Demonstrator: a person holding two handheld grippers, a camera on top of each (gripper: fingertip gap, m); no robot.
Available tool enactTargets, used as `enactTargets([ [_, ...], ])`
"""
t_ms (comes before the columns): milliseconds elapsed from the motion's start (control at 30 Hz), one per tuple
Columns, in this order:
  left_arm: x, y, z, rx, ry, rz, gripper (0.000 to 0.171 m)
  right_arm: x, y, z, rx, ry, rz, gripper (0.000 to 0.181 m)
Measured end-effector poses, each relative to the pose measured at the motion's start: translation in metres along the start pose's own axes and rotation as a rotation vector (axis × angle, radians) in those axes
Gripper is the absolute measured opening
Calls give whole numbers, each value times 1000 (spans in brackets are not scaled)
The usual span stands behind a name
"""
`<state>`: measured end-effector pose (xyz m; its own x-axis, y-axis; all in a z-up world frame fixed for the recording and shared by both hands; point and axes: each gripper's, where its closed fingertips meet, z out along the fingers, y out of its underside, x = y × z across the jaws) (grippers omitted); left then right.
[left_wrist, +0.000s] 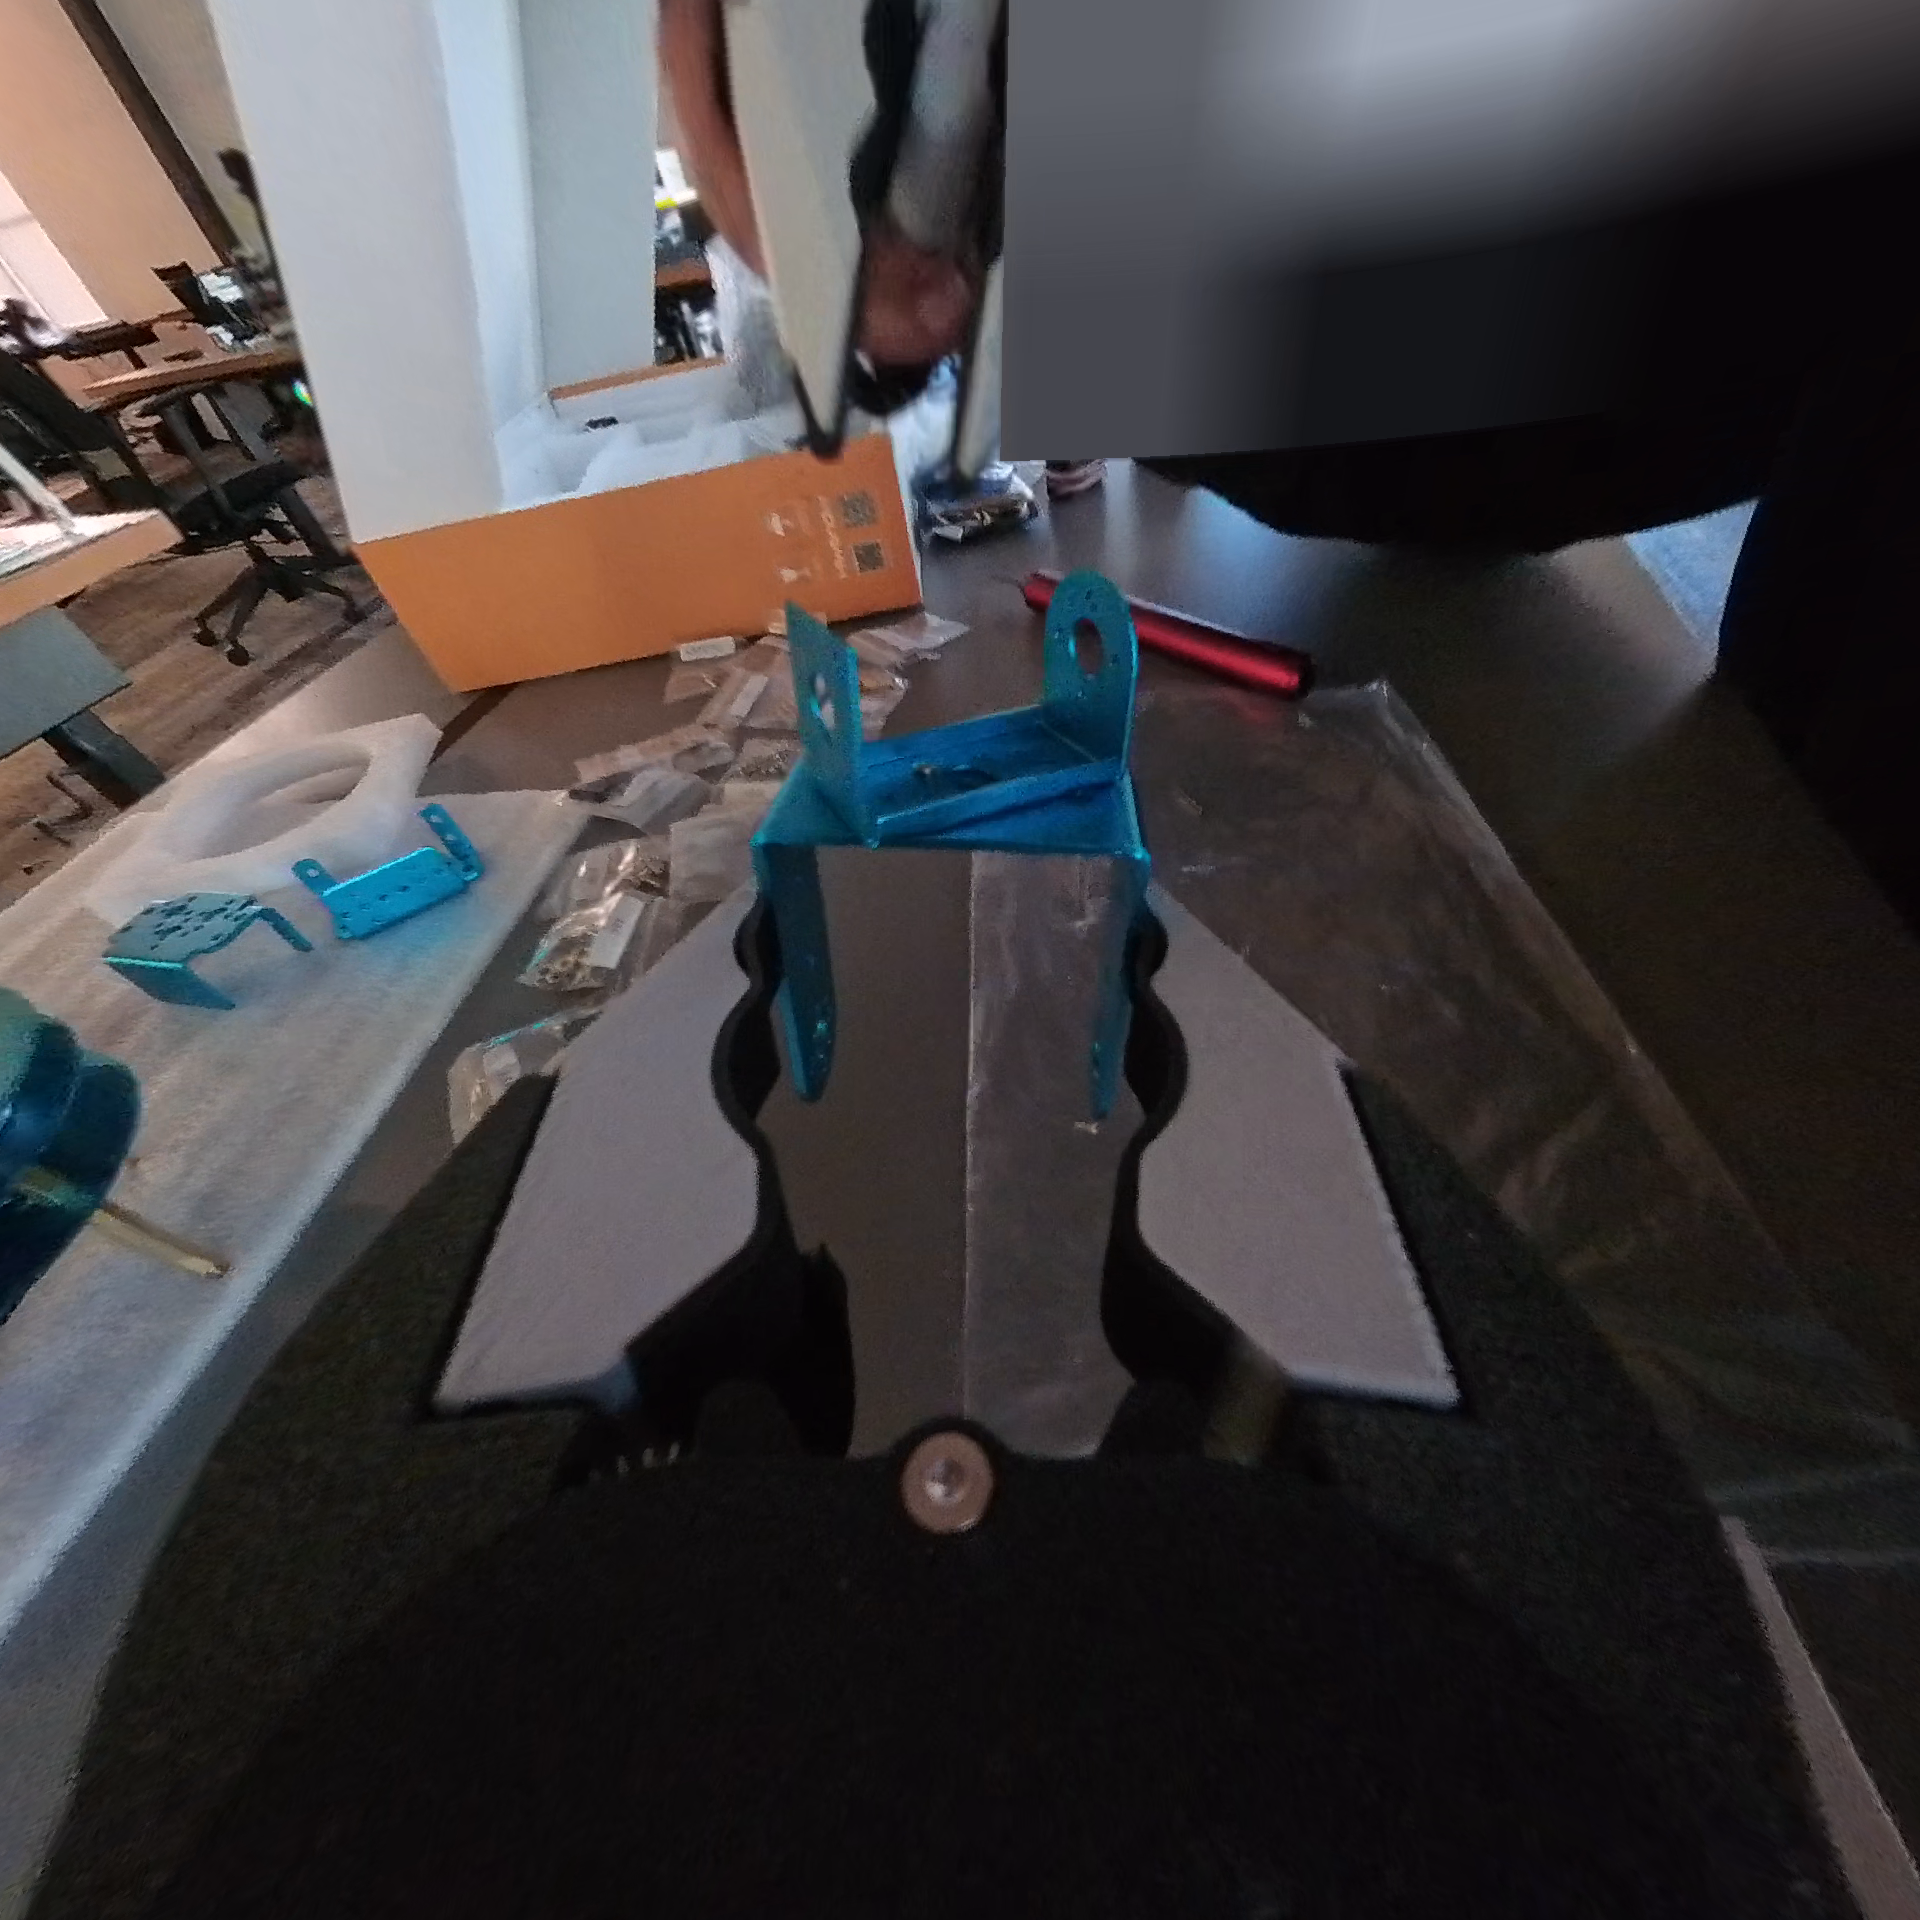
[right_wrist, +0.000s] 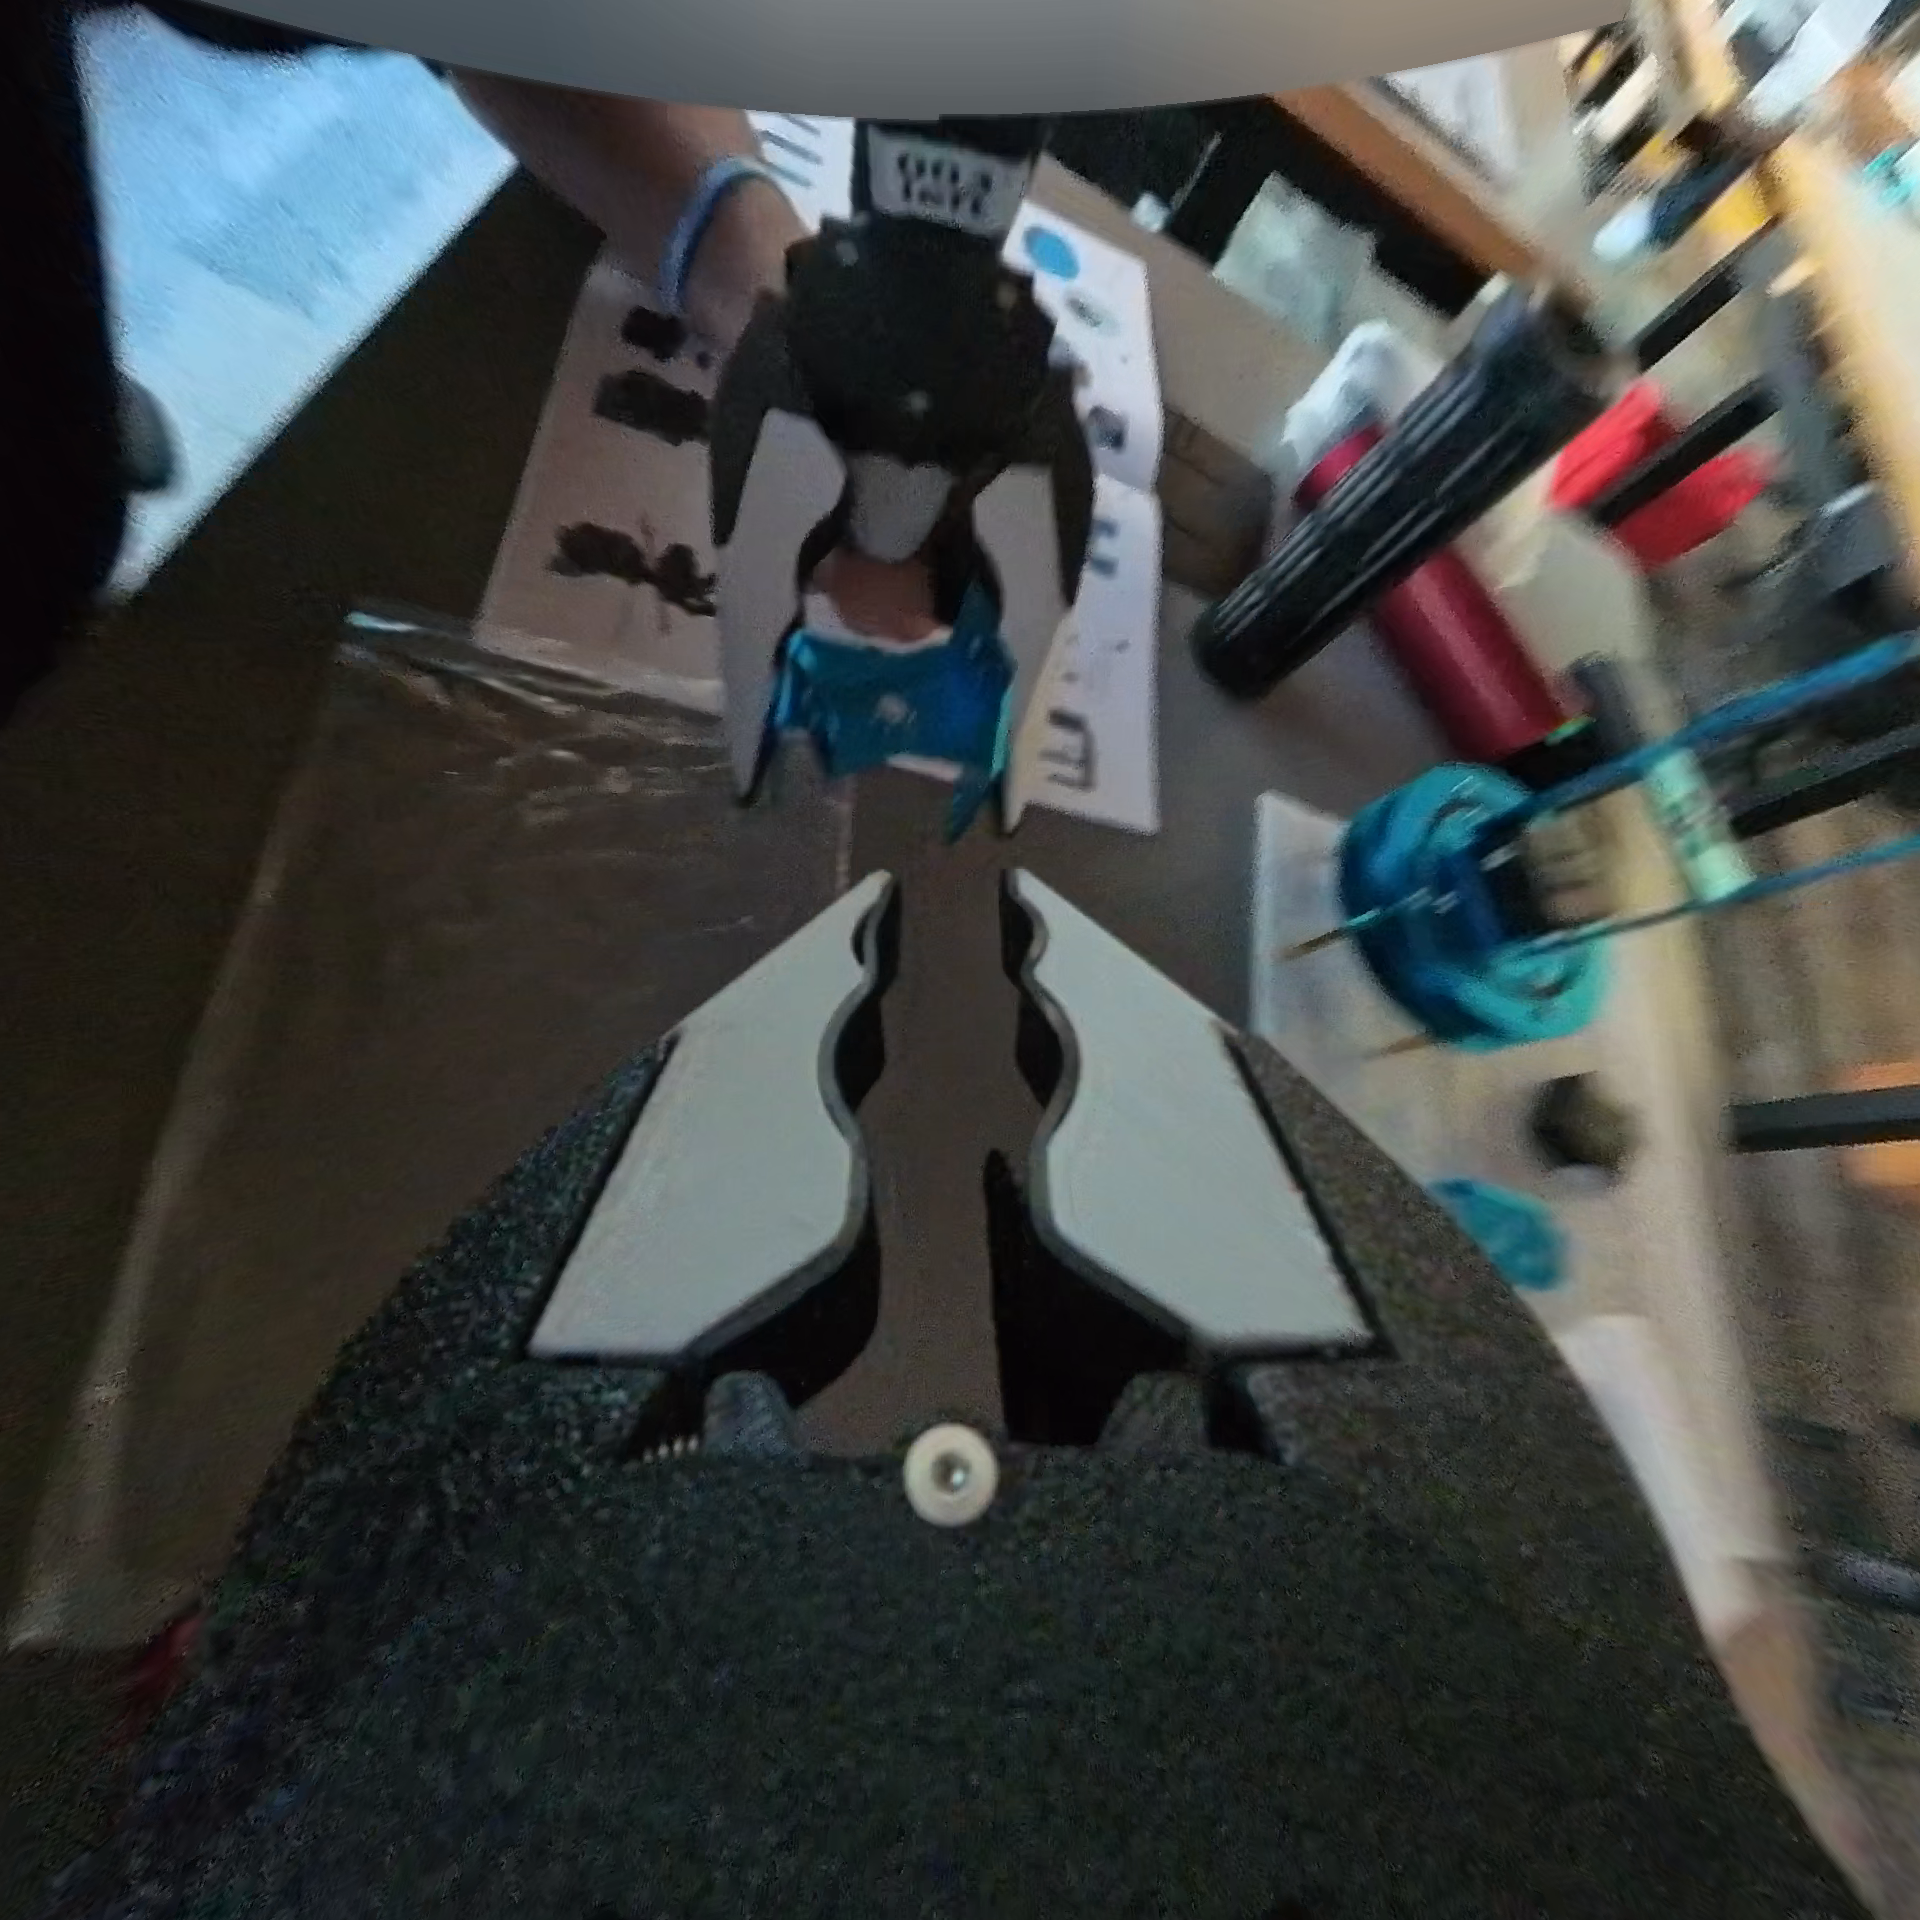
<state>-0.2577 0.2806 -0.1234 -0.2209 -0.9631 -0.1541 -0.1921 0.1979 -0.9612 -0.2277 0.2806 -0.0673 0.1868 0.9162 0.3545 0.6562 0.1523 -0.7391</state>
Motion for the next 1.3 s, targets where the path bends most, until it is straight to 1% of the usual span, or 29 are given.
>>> enactTargets([
  [67,-7,-4,-4,27,-12,-33,66,-6,21,-1,-9,-73,156,20],
  [133,-12,-6,-7,40,-22,-53,66,-19,44,-3,-68,-141,268,21],
  [200,-16,-8,-8,56,-31,-72,66,-35,60,-11,-113,-167,359,23],
  [267,-17,-11,-9,84,-24,-113,66,-47,73,-26,-138,-124,410,25],
  [333,-18,-15,-11,117,0,-174,66,-55,93,-49,-183,-35,459,25],
  [400,-17,-16,-11,128,17,-206,66,-68,128,-77,-302,37,498,41],
  [467,-17,-16,-11,129,17,-209,66,-92,157,-100,-403,11,539,48],
  [500,-16,-16,-10,124,19,-204,66,-103,170,-110,-468,-5,518,52],
  [533,-14,-15,-9,119,21,-198,66,-111,174,-117,-506,-18,466,54],
  [567,-12,-15,-8,114,24,-191,66,-113,174,-123,-529,-22,414,51],
  [600,-10,-14,-6,107,27,-182,66,-116,174,-129,-580,-45,373,53],
  [633,-9,-14,-5,101,27,-173,66,-117,179,-134,-663,-60,317,56],
  [667,-7,-14,-4,97,27,-165,66,-116,189,-138,-761,-77,235,55],
  [733,-3,-12,-2,86,33,-151,66,-111,210,-141,-939,-137,66,51],
  [833,3,-9,2,66,38,-129,66,-106,228,-135,-1094,-275,-87,42],
  [900,5,-8,3,57,31,-109,66,-107,240,-133,-1219,-372,-165,42],
  [967,3,-10,1,58,19,-92,66,-110,251,-132,-1326,-448,-287,40],
  [1033,1,-14,-1,66,8,-82,66,-109,252,-130,-1398,-478,-387,34],
  [1100,-2,-15,-3,71,-1,-83,66,-108,252,-129,-1438,-498,-453,30],
  [1167,-5,-15,-5,71,-10,-85,66,-104,253,-127,-1469,-475,-470,23],
  [1233,-9,-14,-6,71,-21,-87,66,-104,252,-128,-1436,-435,-475,20],
  [1300,-12,-14,-8,76,-26,-97,66,-103,249,-129,-1326,-346,-359,19],
])
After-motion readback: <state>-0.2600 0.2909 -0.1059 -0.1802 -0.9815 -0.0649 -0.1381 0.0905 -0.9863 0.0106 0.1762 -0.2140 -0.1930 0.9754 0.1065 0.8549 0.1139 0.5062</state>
